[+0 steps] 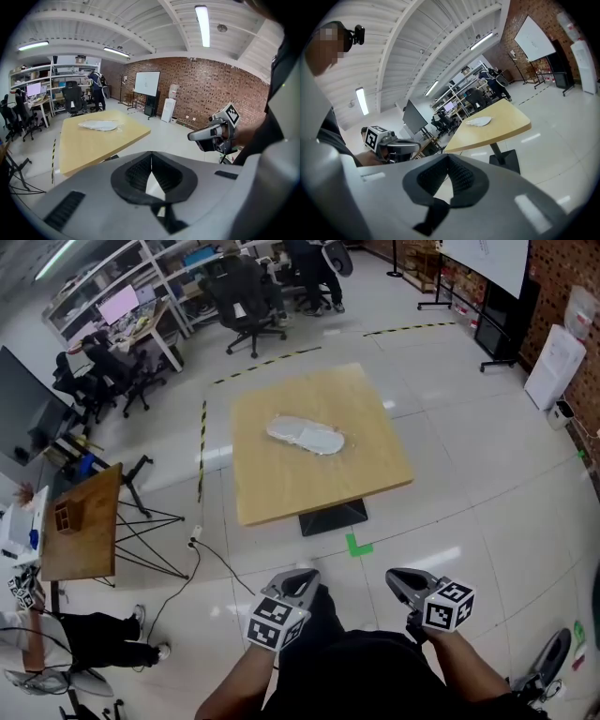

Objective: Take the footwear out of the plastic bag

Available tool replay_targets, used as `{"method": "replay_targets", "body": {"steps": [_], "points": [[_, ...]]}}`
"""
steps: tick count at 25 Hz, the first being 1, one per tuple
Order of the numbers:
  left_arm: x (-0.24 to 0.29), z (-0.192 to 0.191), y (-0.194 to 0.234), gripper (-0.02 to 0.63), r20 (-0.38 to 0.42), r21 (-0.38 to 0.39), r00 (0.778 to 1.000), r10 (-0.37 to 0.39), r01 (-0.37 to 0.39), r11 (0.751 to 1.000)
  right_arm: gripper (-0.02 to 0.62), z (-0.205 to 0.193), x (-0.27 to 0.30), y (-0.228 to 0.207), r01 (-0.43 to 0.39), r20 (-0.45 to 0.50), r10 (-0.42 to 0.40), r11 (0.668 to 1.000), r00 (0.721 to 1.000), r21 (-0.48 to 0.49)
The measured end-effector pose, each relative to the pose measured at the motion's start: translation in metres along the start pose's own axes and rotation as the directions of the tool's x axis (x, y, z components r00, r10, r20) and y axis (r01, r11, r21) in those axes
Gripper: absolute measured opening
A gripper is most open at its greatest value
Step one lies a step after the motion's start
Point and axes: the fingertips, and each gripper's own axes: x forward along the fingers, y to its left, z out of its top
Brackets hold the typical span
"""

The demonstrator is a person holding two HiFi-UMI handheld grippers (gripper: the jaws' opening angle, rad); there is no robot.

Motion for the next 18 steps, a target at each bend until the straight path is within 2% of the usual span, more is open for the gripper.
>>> {"method": "replay_targets", "body": {"steps": [5,9,13,18], "points": [[0.039,0.017,0.05,0.008,-0.011,-0.006,0.999,-0.042,0.042,0.999,0.002,0.037,0.041,-0.023,0.049,-0.019,-0.049,0.999,0.999,-0.003],[0.066,0.053,0.101,0.008,-0.001,0.06,0.993,-0.115,0.115,0.992,0.002,0.076,0.087,-0.039,0.123,-0.034,-0.123,0.992,0.992,-0.022],[0.08,0.089,0.18,0.008,0.011,0.154,0.991,-0.134,0.131,0.979,0.002,0.104,0.143,-0.056,0.194,-0.067,-0.196,0.98,0.978,-0.036],[0.1,0.119,0.282,0.009,0.017,0.177,0.993,-0.115,0.11,0.978,0.002,0.131,0.208,-0.076,0.262,-0.072,-0.262,0.965,0.962,-0.018]]}}
